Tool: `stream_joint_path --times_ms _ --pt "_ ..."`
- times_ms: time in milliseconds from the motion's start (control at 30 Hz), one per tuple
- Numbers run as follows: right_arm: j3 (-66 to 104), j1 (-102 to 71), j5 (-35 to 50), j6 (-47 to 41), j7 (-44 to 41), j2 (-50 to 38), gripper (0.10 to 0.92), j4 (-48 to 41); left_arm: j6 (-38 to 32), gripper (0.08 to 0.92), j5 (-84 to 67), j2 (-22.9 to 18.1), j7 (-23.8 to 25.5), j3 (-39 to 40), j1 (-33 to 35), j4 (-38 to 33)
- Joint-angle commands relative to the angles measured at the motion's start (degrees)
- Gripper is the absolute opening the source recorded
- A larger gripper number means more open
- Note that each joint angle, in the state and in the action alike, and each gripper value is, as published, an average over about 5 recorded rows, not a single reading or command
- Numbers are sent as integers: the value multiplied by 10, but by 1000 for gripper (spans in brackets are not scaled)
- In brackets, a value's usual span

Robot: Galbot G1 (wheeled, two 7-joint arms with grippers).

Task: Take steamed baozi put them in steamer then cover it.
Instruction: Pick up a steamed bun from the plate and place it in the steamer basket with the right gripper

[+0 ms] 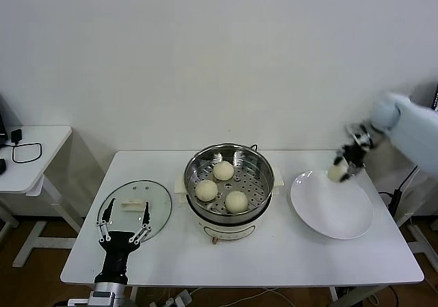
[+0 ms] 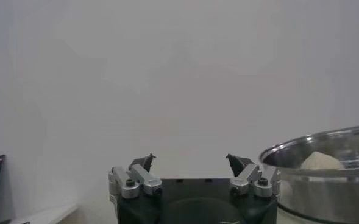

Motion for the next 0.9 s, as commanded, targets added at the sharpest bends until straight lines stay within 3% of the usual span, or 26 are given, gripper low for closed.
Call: stream_joint_path --times_ms 33,467,900 --pt "-135 190 189 -90 -19 91 628 168 0 823 0 2 0 1 2 -7" --pt "-143 107 167 -127 40 204 628 137 -1 823 0 -1 -3 1 3 -7" --pt "-138 50 115 -115 45 238 628 78 0 823 0 -1 -4 -4 1 -5"
